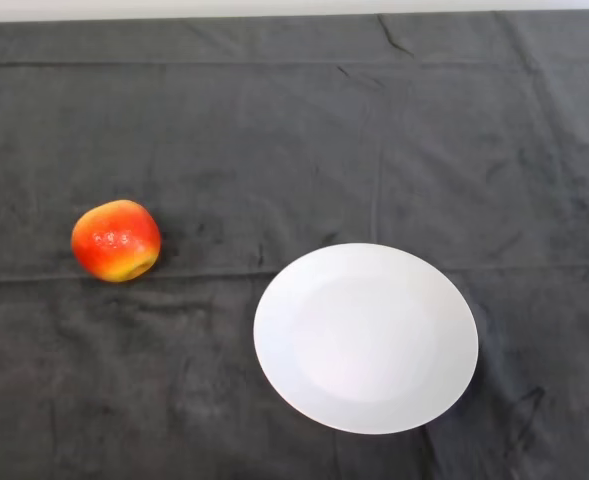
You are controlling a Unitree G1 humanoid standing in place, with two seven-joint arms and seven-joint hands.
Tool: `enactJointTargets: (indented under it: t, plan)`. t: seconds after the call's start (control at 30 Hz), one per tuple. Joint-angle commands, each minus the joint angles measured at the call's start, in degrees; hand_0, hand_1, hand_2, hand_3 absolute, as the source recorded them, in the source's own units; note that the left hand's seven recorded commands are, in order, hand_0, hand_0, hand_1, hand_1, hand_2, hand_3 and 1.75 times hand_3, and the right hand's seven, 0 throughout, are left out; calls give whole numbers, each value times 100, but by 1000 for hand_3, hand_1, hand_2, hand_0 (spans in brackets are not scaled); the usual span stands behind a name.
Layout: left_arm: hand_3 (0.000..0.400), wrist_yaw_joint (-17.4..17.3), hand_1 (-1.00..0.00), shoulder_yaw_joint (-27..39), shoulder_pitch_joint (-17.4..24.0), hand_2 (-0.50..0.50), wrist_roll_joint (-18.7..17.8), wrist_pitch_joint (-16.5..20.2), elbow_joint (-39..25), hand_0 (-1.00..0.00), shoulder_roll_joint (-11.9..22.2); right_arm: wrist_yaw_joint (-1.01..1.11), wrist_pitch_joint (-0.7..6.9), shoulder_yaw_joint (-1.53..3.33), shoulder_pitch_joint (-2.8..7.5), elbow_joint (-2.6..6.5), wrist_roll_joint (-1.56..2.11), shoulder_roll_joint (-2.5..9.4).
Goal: Move the apple to the plate
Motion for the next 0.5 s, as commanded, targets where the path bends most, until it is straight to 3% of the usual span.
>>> enactJointTargets:
  t: [0.03, 0.3, 0.5]
  plan:
    - [0, -35, 0, 72, -218, 0, 178, -96, 11, 0, 99, 16, -38, -28, 181, 72, 51, -120]
    - [0, -62, 0, 80, -252, 0, 264, -73, 3, 0, 105, 16, -38, -28, 181, 72, 50, -119]
    - [0, 149, 0, -108, -461, 0, 543, -30, -23, 0, -1, 16, -39, -29, 181, 72, 50, -119]
